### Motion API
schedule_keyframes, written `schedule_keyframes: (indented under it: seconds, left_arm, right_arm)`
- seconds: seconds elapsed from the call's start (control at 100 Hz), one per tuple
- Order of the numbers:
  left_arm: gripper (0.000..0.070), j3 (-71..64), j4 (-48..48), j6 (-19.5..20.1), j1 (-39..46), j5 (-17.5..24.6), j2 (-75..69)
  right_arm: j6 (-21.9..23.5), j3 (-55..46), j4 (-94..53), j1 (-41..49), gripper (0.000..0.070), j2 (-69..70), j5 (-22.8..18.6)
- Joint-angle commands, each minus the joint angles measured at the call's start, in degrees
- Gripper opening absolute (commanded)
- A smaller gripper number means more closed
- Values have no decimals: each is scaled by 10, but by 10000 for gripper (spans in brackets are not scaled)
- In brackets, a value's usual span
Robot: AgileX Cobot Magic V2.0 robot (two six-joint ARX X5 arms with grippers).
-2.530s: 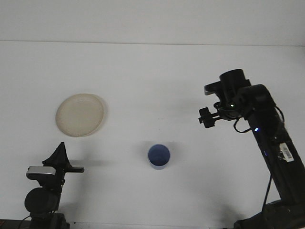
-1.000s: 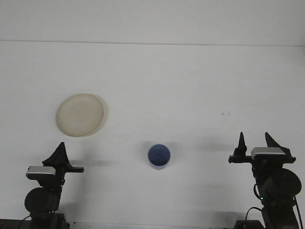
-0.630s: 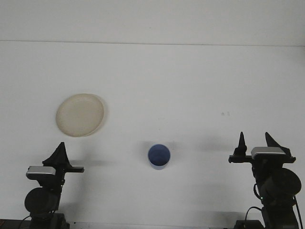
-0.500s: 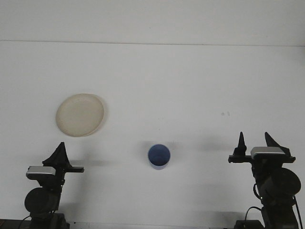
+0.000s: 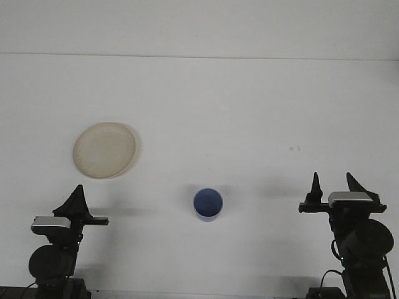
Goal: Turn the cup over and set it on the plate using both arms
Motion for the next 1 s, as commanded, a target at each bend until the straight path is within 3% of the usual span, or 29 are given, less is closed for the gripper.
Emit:
schedule_keyframes:
  seconds: [0.0, 0.77, 0.99]
  left_arm:
    - [13, 41, -13, 2, 0, 2, 8]
    - [12, 508, -497, 1, 0, 2, 412]
    - [12, 542, -544, 1, 0, 2, 471]
  right_arm:
    - [2, 6, 7, 1, 520, 2, 0]
    - [2, 6, 7, 1, 520, 2, 0]
    - [2, 6, 7, 1, 520, 2, 0]
